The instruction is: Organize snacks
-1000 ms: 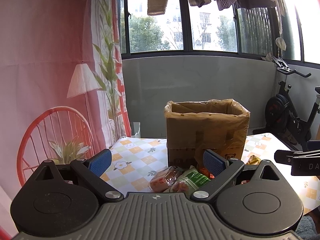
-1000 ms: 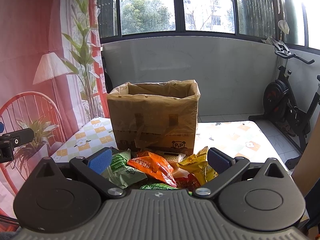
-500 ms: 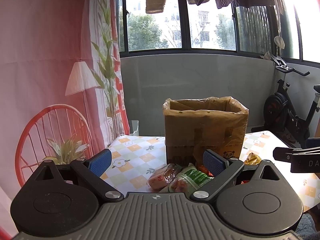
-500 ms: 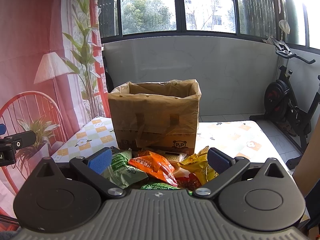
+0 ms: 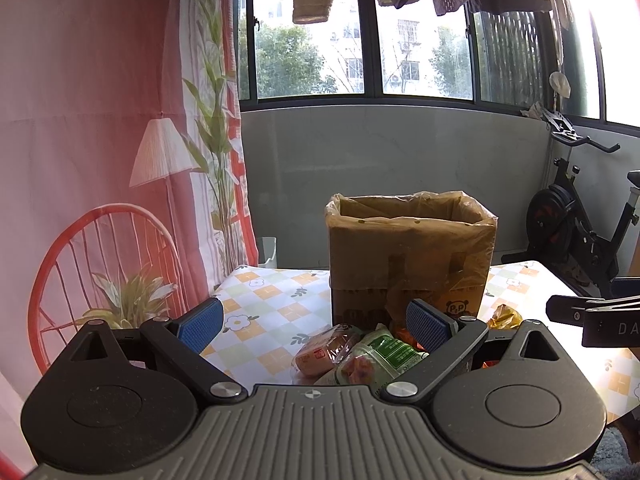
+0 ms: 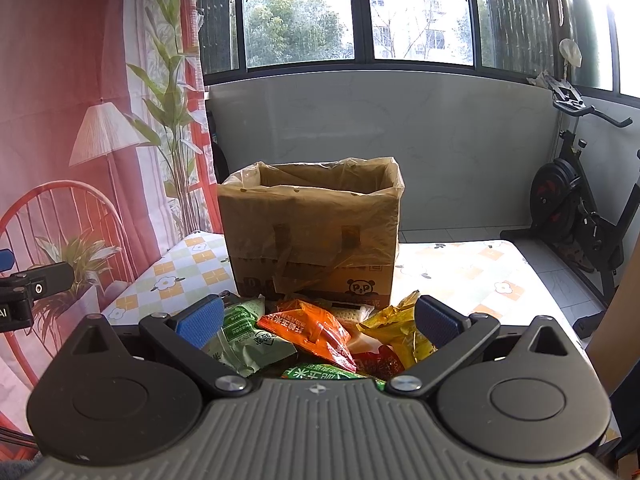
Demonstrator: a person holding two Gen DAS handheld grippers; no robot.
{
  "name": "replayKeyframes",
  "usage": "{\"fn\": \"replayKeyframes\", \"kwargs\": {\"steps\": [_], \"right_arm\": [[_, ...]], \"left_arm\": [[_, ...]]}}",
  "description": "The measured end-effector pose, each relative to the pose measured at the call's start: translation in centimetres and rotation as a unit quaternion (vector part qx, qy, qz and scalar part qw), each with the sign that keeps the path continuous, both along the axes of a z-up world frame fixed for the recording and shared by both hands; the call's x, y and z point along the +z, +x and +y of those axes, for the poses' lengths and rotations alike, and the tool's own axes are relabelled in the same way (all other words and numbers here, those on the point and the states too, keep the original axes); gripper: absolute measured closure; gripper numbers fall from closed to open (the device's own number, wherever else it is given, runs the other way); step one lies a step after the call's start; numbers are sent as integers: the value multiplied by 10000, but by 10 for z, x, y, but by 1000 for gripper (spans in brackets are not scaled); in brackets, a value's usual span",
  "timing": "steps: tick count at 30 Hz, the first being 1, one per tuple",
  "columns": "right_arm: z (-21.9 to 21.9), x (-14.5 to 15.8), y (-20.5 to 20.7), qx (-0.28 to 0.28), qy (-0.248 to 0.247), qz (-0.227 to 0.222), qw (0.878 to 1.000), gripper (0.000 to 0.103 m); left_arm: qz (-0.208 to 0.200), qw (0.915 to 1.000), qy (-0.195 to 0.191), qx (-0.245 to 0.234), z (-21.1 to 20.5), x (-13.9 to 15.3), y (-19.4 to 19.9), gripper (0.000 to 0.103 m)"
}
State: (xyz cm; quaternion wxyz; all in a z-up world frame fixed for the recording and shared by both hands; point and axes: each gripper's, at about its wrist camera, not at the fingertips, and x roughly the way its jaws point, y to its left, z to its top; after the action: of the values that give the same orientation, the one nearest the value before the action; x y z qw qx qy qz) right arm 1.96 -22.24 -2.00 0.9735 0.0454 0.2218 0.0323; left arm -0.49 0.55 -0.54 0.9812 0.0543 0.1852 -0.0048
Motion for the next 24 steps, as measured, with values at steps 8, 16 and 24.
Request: {"fn": "replayKeyframes", "kwargs": {"steps": [8, 16, 24], "right_arm": [[-1, 1, 0, -2, 3, 5, 10000, 0], [-5, 2, 3, 68, 21, -28, 10000, 0], [-30, 19, 36, 121, -156, -1484, 9887, 0]], "left_arm": [[5, 10000, -39, 32, 1, 1, 1, 4], [-61, 10000, 29, 23, 3, 4, 6, 4], [-725, 9947, 693, 225, -7, 12, 46, 4]]}}
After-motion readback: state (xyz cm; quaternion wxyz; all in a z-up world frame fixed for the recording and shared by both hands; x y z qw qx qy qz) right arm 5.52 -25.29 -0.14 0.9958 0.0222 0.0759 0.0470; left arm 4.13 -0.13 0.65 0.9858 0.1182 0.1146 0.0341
